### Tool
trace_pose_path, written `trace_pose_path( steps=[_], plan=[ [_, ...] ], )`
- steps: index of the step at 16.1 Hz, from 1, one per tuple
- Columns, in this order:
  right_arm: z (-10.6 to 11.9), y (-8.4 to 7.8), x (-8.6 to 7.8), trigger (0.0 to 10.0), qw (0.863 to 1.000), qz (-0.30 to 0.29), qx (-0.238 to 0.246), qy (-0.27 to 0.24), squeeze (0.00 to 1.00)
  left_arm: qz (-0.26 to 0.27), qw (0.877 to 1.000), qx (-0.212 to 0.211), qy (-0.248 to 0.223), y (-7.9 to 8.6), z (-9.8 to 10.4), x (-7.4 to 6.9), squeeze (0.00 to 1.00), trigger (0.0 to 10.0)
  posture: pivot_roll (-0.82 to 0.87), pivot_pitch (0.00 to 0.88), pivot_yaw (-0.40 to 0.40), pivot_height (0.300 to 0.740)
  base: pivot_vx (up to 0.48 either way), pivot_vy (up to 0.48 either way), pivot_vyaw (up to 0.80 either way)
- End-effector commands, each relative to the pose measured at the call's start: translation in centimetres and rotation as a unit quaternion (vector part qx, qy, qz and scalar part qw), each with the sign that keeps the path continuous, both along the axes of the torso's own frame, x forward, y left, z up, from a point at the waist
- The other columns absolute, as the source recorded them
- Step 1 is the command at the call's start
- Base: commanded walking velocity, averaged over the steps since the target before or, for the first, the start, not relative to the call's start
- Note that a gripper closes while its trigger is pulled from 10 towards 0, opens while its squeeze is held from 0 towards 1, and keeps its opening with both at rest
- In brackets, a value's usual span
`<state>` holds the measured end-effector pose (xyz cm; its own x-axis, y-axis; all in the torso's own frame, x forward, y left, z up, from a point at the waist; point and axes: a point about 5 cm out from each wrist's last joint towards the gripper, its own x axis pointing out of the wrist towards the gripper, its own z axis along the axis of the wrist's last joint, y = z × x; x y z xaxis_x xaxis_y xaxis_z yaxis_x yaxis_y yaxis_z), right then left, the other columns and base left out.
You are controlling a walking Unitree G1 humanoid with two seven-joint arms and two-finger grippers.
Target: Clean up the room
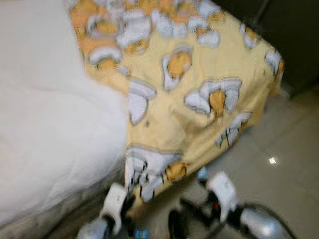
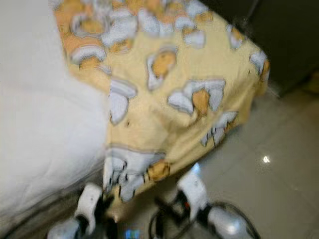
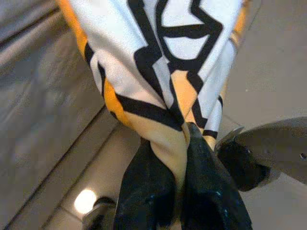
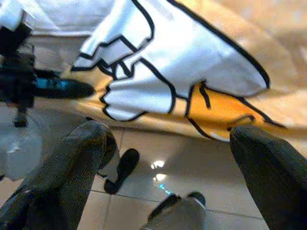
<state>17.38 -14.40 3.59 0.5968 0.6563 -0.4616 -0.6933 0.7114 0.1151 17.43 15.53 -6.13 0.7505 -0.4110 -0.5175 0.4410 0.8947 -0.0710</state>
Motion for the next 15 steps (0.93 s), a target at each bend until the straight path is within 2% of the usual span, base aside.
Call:
trace_pose_path(
  steps=[1,2,3,4,5,7,9,10,11,13,15],
  plan=[
    [0.2,-0.5,0.1,10.0,1.0,-0.002,-0.005,-0.005,0.0,0.007,1.0,-0.01,0.023,-1.3,-0.7,-1.0,0.0,10.0,-0.18,0.202,-0.043,0.723,0.0,0.0,0.0],
    [0.2,-0.5,0.1,10.0,1.0,0.0,-0.006,-0.004,0.0,0.006,0.999,-0.01,0.032,-1.6,-0.9,-1.3,0.0,10.0,-0.18,0.203,-0.044,0.723,0.0,0.0,0.0],
    [0.1,-0.6,0.0,10.0,1.0,0.004,-0.008,-0.002,0.0,-0.009,0.997,0.005,0.08,-2.1,-2.1,-2.9,0.0,10.0,-0.19,0.208,-0.05,0.723,0.0,0.0,0.0],
    [0.2,-0.8,-0.2,10.0,1.0,0.007,-0.011,0.0,0.0,-0.018,0.988,0.044,0.146,-1.7,-3.6,-5.6,0.0,10.0,-0.19,0.212,-0.057,0.723,0.0,0.0,0.0],
    [0.2,-1.0,-0.3,10.0,1.0,0.008,-0.013,0.002,0.0,-0.012,0.982,0.072,0.174,-1.0,-4.2,-7.2,0.0,10.0,-0.2,0.213,-0.063,0.723,0.0,0.0,0.0],
    [0.3,-1.5,-0.4,10.0,1.0,0.011,-0.018,0.006,0.0,-0.026,0.978,0.102,0.178,-0.7,-4.6,-9.3,0.0,10.0,-0.2,0.219,-0.08,0.723,0.0,0.0,0.0],
    [0.2,-1.6,-0.5,10.0,0.999,0.023,-0.022,0.013,0.0,-0.103,0.969,0.151,0.165,-1.5,-4.9,-10.1,0.0,10.0,-0.19,0.222,-0.091,0.723,0.0,0.0,0.0],
    [0.2,-1.6,-0.4,10.0,0.999,0.024,-0.022,0.013,0.0,-0.107,0.967,0.159,0.171,-1.4,-5.0,-10.3,0.0,10.0,-0.19,0.222,-0.094,0.723,0.0,0.0,0.0],
    [0.3,-1.6,-0.2,10.0,0.999,0.025,-0.022,0.011,0.0,-0.069,0.975,0.136,0.163,-1.7,-4.8,-9.6,0.0,10.0,-0.19,0.221,-0.097,0.723,0.0,0.0,0.0],
    [0.2,-1.6,0.2,10.0,0.999,0.024,-0.022,0.008,0.0,-0.015,0.988,0.092,0.123,-2.3,-3.9,-7.2,0.0,10.0,-0.18,0.215,-0.093,0.723,0.0,0.0,0.0],
    [0.2,-1.4,0.3,10.0,1.0,0.022,-0.019,0.005,0.0,0.029,0.991,0.091,0.097,-1.9,-3.3,-4.7,0.0,10.0,-0.18,0.207,-0.081,0.723,0.0,0.0,0.0]
  ],
)
